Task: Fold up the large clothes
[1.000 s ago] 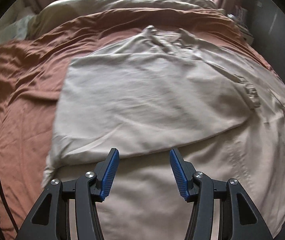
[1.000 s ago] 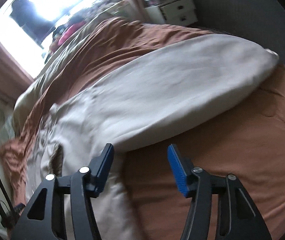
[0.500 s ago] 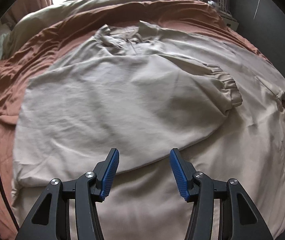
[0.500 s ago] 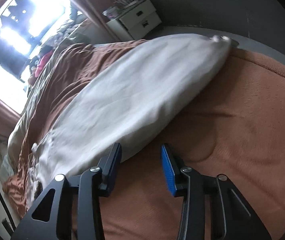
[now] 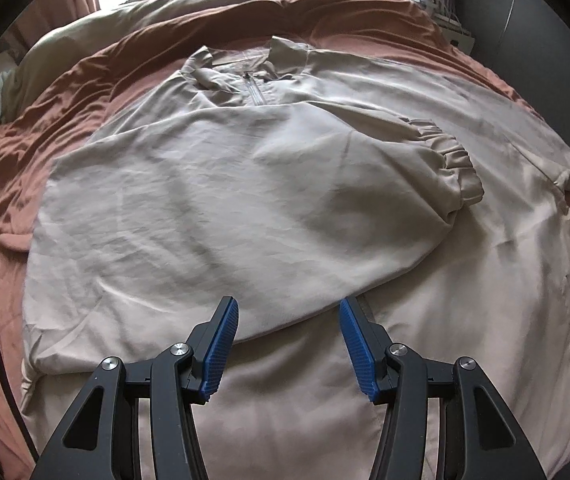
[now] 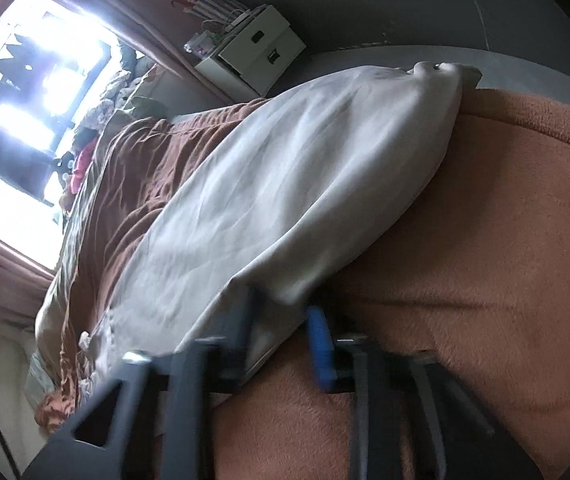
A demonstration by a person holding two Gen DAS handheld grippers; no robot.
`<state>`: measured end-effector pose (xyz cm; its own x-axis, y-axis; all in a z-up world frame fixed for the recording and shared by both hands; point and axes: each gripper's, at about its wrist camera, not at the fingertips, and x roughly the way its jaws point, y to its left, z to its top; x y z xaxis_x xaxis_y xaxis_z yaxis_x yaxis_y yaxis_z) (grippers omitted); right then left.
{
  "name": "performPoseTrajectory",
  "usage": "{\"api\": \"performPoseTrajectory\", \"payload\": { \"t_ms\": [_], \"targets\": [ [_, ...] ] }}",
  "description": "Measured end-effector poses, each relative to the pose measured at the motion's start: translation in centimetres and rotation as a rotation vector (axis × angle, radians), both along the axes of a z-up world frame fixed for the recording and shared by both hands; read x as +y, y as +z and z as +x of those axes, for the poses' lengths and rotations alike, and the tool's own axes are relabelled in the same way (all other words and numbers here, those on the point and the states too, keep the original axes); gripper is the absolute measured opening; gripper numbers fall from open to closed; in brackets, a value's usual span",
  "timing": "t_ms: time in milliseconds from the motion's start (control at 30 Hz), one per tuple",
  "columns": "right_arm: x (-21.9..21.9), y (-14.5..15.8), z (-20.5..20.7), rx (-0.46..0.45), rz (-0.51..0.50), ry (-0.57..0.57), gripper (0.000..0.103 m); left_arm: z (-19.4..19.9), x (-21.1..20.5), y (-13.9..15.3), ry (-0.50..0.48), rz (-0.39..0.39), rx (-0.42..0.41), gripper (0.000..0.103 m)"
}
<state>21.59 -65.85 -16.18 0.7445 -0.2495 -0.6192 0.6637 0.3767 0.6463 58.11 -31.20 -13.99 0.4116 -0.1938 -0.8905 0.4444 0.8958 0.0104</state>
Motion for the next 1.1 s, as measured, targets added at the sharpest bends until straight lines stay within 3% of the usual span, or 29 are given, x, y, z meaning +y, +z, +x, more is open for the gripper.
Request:
{"api": "performPoseTrajectory", "payload": {
  "t_ms": [100, 300, 500, 733, 900, 1100],
  "targets": [
    [0.4, 1.0, -0.5, -0.012, -0.026, 0.004, 0.001, -0.3, 0.8, 0.3, 0.002, -0.01, -0.001, 0.055],
    [3.5, 6.9, -0.8, -0.044, -0.175, 0.062, 0.0, -0.7, 3.0, 1.0, 0.028, -0.054, 0.0, 0.055],
    [9.0, 14.2, 0.3, -0.098, -0.299, 0.169, 0.0, -1.8, 5.1, 2.3, 0.041, -0.095, -0.012, 0.055],
    [17.2, 20.7, 3.4, -0.15, -0.415, 0.317, 0.0, -3.4, 9.3, 4.5, 0.072, -0.138, -0.047, 0.055],
    [22.4, 22.1, 6.0, -0.162, -0.442, 0.435, 0.0, -4.1, 13.3, 5.4, 0.122, -0.171, -0.056, 0.055],
    [27.3, 21.4, 9.7, -0.14, -0.458, 0.557, 0.0, -5.1, 17.8, 5.7, 0.167, -0.184, -0.072, 0.055]
  ]
}}
